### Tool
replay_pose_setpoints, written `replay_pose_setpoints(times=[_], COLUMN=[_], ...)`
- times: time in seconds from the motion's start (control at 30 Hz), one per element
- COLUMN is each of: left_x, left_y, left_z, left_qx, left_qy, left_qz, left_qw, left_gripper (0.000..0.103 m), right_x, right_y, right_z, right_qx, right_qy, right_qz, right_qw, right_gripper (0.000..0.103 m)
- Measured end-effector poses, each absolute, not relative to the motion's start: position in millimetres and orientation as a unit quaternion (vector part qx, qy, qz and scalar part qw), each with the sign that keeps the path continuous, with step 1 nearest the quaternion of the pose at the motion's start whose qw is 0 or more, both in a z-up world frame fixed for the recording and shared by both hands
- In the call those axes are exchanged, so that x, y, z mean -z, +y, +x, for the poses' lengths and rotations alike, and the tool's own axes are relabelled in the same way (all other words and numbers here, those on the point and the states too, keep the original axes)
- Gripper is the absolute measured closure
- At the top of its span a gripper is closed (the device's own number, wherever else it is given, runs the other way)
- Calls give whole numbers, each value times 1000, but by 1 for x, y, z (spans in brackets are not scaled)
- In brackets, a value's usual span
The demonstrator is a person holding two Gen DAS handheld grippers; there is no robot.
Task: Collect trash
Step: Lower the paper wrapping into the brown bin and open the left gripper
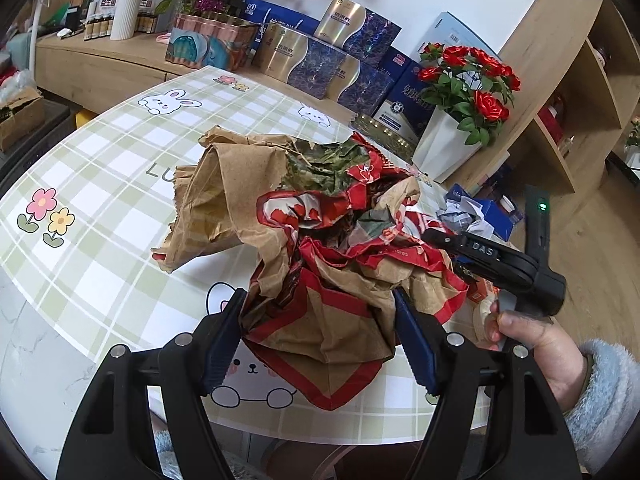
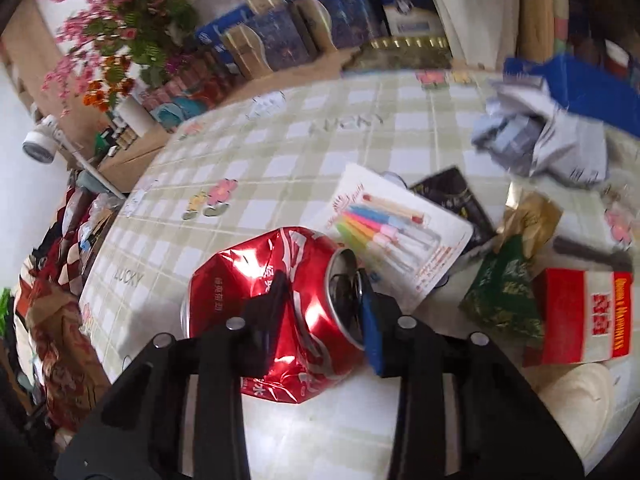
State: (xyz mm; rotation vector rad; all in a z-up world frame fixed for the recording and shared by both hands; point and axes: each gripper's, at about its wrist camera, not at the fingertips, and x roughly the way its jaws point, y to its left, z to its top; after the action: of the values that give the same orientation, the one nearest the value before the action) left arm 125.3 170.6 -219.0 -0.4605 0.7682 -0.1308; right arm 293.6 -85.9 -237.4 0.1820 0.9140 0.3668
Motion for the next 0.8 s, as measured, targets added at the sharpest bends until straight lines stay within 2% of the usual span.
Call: replay_pose_setpoints(times=[0.4, 0.8], left_x=[198, 182], left_y=[140, 66], left_z=[98, 36], left_qx=[114, 195], left_qy=[377, 398], left_qz=[-229, -170], left_qw=[890, 880], left_gripper=[33, 33], right_x=[163, 135], right_y=[-167, -246], right_z=[179, 53], right_qx=[-167, -131], right_qy=[316, 249], right_qz=[127, 164], right_qw=[925, 946], right_gripper=[67, 67])
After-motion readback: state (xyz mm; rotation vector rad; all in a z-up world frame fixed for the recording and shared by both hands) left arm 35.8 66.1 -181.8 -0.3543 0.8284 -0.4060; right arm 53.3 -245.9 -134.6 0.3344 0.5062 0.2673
